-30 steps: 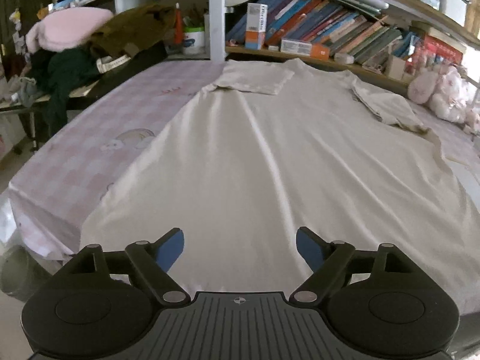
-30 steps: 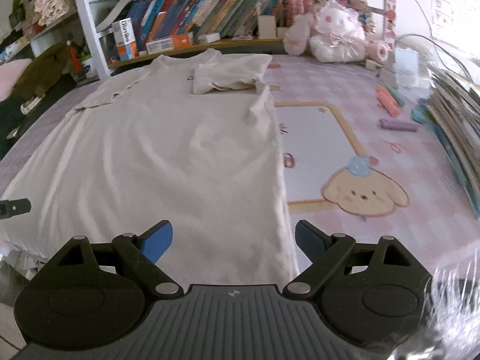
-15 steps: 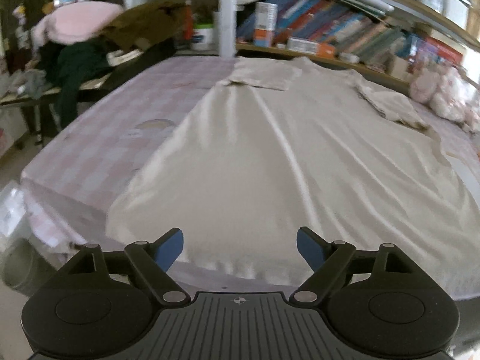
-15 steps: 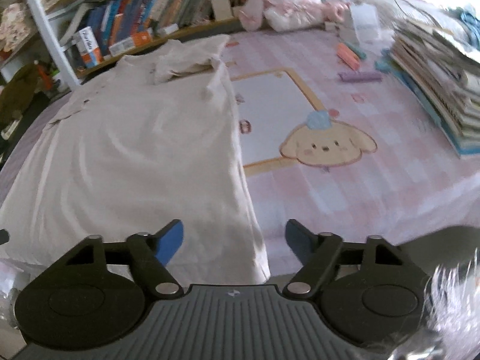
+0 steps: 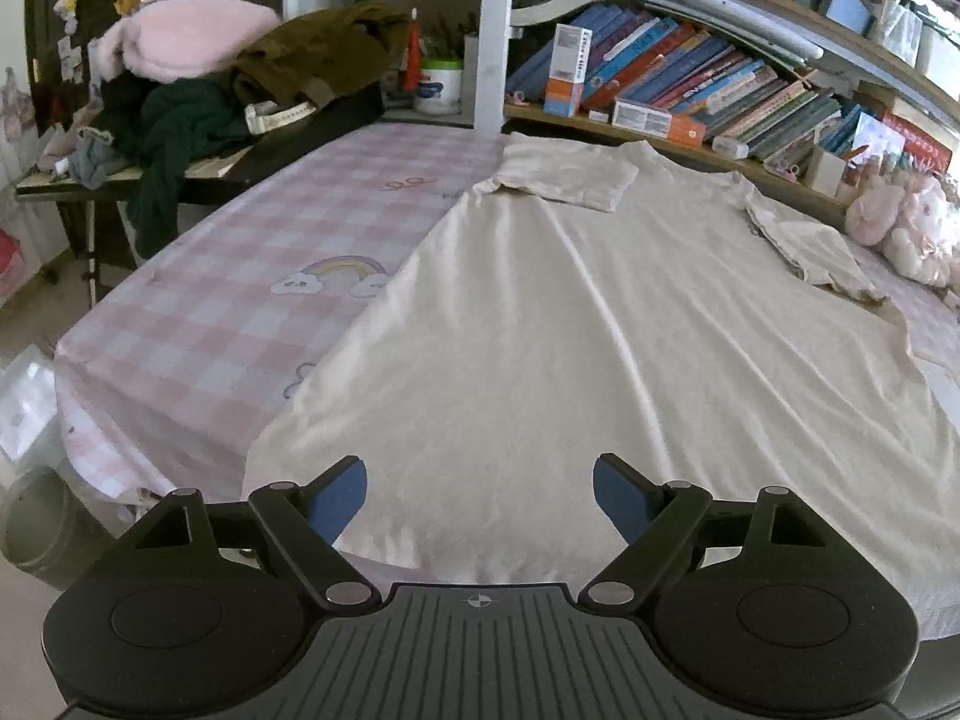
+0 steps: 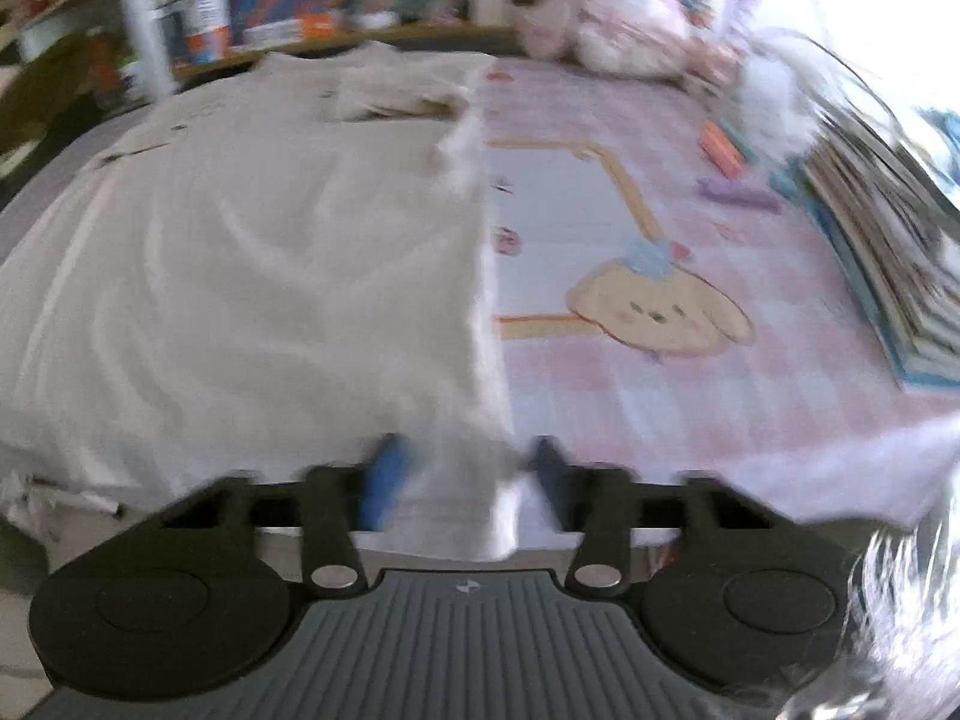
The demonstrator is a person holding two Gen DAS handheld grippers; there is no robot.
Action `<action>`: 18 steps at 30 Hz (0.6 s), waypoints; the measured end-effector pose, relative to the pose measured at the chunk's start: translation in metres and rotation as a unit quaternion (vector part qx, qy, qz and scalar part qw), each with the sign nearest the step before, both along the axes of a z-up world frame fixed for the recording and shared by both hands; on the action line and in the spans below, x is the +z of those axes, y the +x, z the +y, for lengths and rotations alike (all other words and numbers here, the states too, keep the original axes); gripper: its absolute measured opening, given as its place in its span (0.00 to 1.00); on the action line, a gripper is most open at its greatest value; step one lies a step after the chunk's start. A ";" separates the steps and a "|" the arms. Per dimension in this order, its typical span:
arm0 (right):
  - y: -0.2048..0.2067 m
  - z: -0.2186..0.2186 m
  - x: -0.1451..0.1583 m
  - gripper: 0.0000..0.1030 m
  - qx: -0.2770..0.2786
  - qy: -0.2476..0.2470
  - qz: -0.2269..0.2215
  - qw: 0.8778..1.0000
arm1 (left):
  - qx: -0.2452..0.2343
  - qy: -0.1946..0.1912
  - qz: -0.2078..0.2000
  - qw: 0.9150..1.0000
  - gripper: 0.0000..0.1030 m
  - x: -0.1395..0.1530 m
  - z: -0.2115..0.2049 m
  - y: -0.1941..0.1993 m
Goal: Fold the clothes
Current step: 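Grasp the side edge with the right gripper and fold it inward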
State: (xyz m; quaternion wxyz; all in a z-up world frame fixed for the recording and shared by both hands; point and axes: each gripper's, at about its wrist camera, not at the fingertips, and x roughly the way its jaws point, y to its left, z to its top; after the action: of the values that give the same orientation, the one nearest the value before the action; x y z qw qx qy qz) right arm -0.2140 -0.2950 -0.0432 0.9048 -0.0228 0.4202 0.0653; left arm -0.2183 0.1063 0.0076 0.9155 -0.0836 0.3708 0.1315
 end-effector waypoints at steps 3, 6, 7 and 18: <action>-0.002 0.006 0.001 0.21 0.024 -0.014 -0.008 1.000 | -0.008 0.002 -0.001 1.000 0.83 0.000 -0.002 0.002; -0.001 -0.001 0.003 0.07 0.017 0.002 -0.008 1.000 | -0.013 0.003 -0.003 1.000 0.83 0.002 -0.004 0.001; -0.001 -0.004 0.004 0.06 0.013 0.006 -0.009 1.000 | -0.014 0.005 -0.004 1.000 0.83 0.002 -0.004 -0.001; -0.003 -0.019 0.007 0.07 0.001 0.055 0.008 0.998 | -0.008 0.011 0.003 1.000 0.83 0.003 0.009 -0.015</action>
State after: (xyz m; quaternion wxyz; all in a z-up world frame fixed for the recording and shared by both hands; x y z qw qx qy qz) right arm -0.2170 -0.3140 -0.0363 0.9011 0.0273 0.4235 0.0892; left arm -0.2328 0.1150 0.0101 0.9163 -0.0703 0.3730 0.1281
